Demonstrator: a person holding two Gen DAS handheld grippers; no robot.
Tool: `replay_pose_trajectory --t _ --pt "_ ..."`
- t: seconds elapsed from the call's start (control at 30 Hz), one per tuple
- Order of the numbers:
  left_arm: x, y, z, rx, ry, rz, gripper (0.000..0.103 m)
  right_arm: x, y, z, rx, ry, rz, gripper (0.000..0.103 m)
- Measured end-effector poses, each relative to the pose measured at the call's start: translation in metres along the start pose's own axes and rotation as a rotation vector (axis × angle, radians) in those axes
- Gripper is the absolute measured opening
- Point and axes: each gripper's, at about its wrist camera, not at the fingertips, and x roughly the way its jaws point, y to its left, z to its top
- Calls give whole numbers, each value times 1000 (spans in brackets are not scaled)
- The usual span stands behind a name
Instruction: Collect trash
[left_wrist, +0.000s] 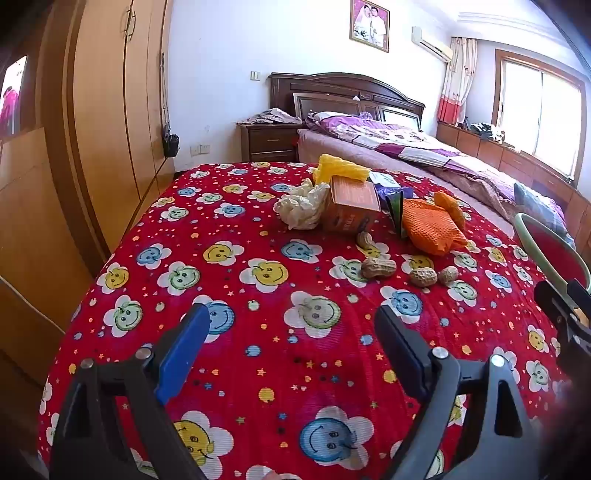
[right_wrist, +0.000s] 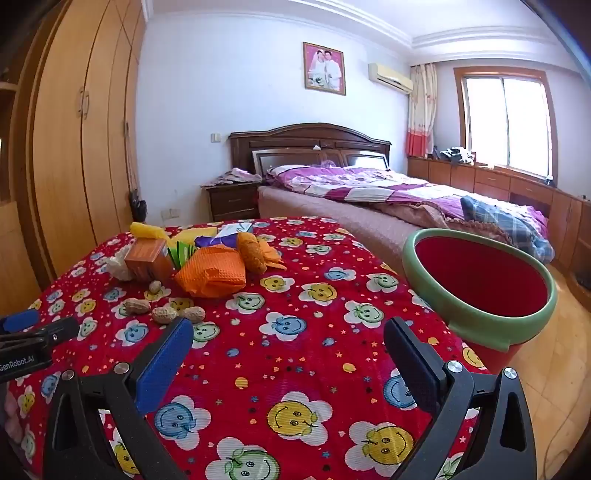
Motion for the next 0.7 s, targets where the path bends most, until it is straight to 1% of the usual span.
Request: replay_pose_trajectory --t 0.17,0.4,0.47,0.5,0.7 --pt "-2 0 0 -8 -7 -1 90 -1 2 -1 13 -4 9 102" --pt "-8 -3 3 -8 -9 -1 90 -4 4 -3 -4 -11 -4 102" --pt "-5 5 2 -20 -4 -13 90 -5 2 -3 -7 -12 -4 102" --pt "-6 5 3 -19 -5 -12 90 0 5 -1 -21 -5 -8 102" --pt "-5 6 1 -18 -10 -12 90 -1 5 -1 -22 -6 -7 102"
